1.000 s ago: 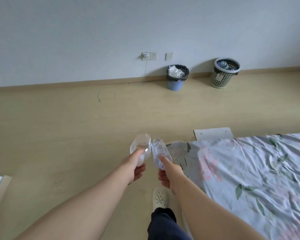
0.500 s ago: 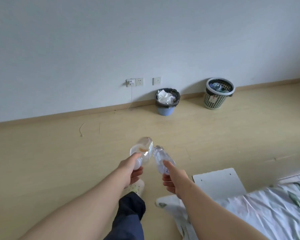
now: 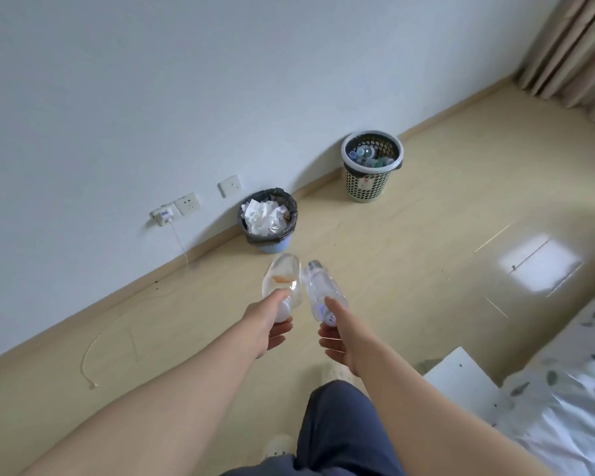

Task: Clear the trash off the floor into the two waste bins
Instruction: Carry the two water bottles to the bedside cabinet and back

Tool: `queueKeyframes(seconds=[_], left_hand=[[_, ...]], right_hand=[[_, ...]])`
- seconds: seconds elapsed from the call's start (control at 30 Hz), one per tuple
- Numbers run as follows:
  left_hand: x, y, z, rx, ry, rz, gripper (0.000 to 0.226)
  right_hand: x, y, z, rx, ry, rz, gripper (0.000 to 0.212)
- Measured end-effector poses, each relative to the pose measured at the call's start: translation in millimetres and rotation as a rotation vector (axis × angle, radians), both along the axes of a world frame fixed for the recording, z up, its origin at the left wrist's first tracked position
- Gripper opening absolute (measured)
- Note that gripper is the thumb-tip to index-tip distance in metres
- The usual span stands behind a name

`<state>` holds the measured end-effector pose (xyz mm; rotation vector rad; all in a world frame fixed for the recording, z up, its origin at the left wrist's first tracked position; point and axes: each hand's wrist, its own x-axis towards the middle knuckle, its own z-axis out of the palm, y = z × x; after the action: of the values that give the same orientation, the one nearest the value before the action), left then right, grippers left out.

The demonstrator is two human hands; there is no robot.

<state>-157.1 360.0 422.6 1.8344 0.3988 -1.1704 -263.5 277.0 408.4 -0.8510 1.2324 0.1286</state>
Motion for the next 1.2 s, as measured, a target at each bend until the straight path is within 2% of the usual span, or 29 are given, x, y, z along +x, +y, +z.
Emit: queueKeyframes(seconds=[0.13, 0.4, 0.67, 0.93, 1.1, 1.2], left_hand=[[50, -104, -12, 0.016, 0.022, -0.046, 0.033], [111, -282, -2, -0.006, 0.069, -0.035, 0.033], [170, -415, -7, -0.011, 0.108, -0.071, 0.032], [269, -557, -25, 0.005, 0.089, -0.181, 0.034], [317, -629, -28, 0.049, 0.041, -0.238, 0.041], [333, -659, -32, 0.076, 0.061, -0.221, 0.038]], right_hand=[[44, -99, -16, 0.008, 0.020, -0.059, 0.037], [110, -284, 4, -0.069, 0.033, -0.075, 0.038], [159, -414, -2, -0.070, 0.104, -0.046, 0.035], [237, -559, -21, -0.192, 0.213, 0.059, 0.032], [285, -636, -29, -0.179, 0.233, 0.056, 0.034], [301, -665, -38, -0.124, 0.280, 0.082, 0.035]])
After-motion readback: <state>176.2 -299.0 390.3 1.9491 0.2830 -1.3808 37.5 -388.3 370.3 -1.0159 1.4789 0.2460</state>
